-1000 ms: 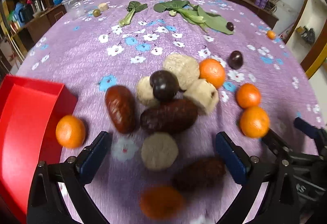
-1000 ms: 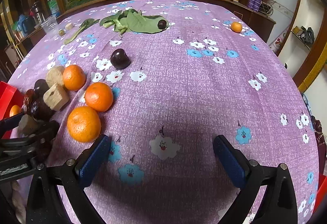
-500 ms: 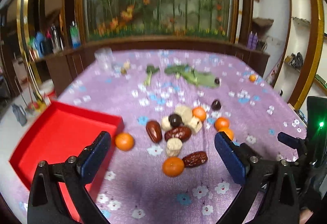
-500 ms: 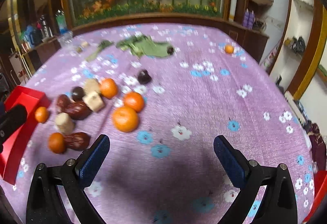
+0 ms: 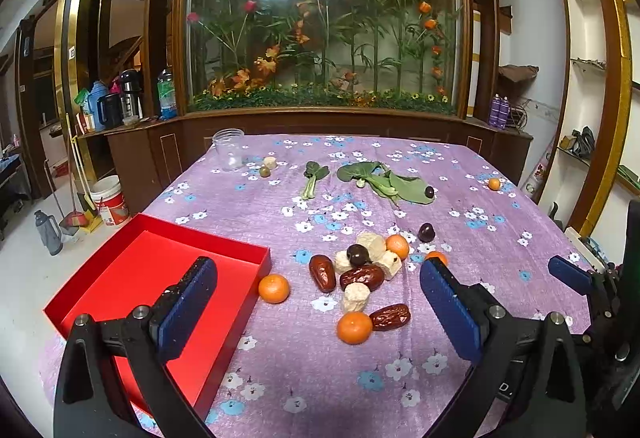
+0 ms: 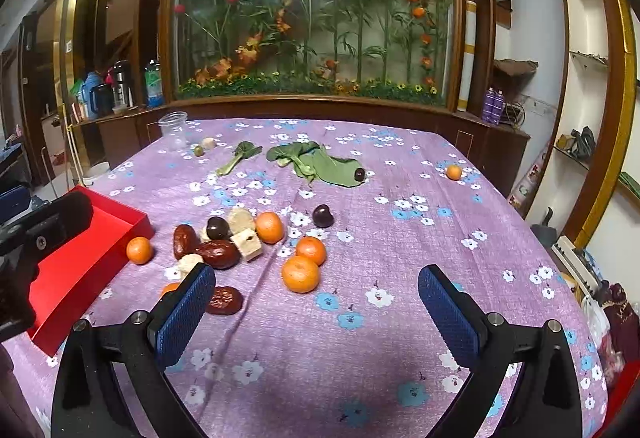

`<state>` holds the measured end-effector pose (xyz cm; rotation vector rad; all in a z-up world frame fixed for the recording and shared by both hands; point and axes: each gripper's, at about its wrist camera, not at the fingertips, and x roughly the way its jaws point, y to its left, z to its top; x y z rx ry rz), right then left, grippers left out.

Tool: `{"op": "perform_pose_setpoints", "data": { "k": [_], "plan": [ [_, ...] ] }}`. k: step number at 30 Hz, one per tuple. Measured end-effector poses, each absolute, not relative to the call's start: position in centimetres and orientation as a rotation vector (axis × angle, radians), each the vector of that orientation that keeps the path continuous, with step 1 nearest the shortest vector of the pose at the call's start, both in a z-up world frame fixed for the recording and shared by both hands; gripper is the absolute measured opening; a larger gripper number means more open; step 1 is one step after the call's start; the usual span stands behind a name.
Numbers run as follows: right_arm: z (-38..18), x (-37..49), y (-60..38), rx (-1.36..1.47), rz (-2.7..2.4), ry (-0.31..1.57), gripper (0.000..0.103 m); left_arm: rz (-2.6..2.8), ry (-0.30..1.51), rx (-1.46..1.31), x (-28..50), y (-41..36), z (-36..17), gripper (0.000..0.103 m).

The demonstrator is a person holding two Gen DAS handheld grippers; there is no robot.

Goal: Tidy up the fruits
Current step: 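Move both tools toward the tangerines beside the fruit pile, then close the left tool on a tangerine while the right tool grasps another tangerine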

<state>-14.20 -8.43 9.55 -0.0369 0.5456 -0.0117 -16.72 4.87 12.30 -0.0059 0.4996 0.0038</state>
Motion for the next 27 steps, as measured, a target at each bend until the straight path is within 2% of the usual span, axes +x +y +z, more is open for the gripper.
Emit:
{"op": "perform_pose_setpoints", "data": {
  "k": [9, 16, 20, 21, 25, 27],
  "plan": [
    [8.0, -13.1, -8.3, -0.048, 0.051, 0.606, 0.092, 0.013, 0.569, -0.013, -14.8, 5.7, 10.1, 0.101],
    [6.5, -10.9, -10.3, -0.001, 0.118, 0.714, 0.071, 0.083, 0.629, -0.075, -12.6, 10.6, 9.2, 0.101],
    [5.9, -9.5, -10.7, 0.038, 0.160, 0.757, 0.068, 0.031, 0.688, -0.128, -11.5, 11.8, 7.9, 0.101],
    [5.8, -9.1, -10.7, 0.040, 0.169, 0.766, 0.068, 0.011, 0.698, -0.128, -11.3, 11.6, 7.8, 0.100],
    [5.1, -7.6, -10.4, 0.056, 0.200, 0.802, 0.063, -0.124, 0.770, -0.112, -10.6, 9.3, 6.5, 0.077],
    [4.8, -6.9, -10.3, 0.053, 0.196, 0.812, 0.062, -0.159, 0.814, -0.095, -10.1, 8.1, 5.5, 0.070]
  ]
}}
